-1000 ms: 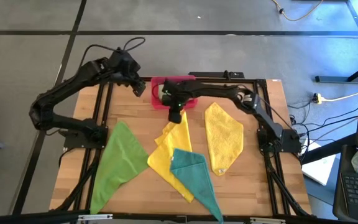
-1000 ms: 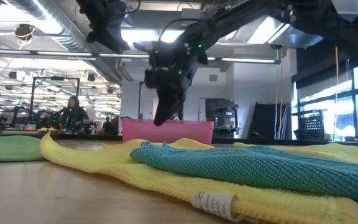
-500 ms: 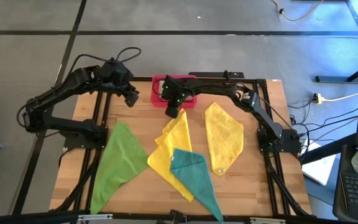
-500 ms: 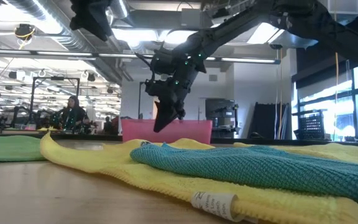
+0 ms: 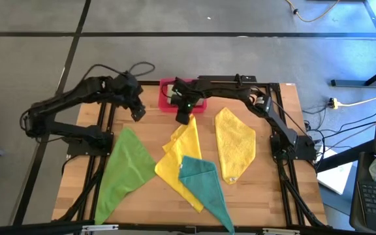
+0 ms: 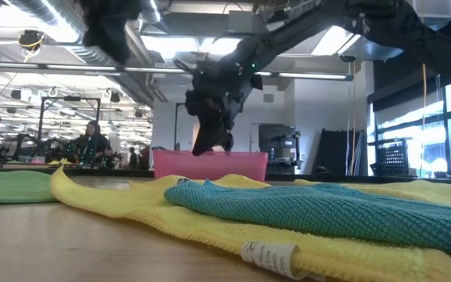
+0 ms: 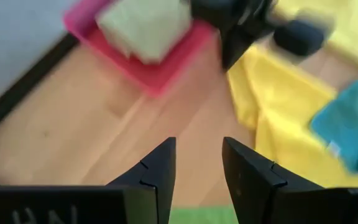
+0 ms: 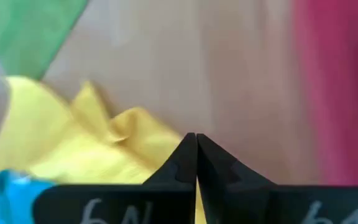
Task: Fold microfiber towels
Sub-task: Fold the left yellow microfiber cloth
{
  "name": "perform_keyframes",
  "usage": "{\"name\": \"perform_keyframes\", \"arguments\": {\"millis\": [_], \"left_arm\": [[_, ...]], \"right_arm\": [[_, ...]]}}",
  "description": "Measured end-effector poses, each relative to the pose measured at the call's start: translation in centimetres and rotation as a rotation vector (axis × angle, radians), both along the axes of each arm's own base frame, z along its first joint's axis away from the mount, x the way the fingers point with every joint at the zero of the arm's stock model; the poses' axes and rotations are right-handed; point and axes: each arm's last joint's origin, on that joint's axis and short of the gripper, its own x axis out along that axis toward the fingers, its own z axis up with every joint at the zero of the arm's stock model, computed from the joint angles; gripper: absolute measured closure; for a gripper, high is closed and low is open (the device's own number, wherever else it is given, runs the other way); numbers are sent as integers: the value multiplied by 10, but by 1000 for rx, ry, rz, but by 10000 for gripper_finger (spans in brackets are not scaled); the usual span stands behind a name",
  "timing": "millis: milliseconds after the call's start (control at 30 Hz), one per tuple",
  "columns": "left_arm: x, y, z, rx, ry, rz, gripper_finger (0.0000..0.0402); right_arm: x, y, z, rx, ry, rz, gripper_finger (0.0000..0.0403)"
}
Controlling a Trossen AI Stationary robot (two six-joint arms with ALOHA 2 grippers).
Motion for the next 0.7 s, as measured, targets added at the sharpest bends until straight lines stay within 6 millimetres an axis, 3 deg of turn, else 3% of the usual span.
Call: {"name": "perform_keyframes", "arguments": {"millis": [267,433,700], "left_arm": [[3,-5,-57,-203,67,-136,279],[6,-5,-65,-231,20,-171,279],[6,-8,-73,-270,20,-236,279]], "right_arm": [[-5,18,29,37,107,81,399],[-15,38,40,100,197,200,399],[-24,65,46,177,273,202,400]]}}
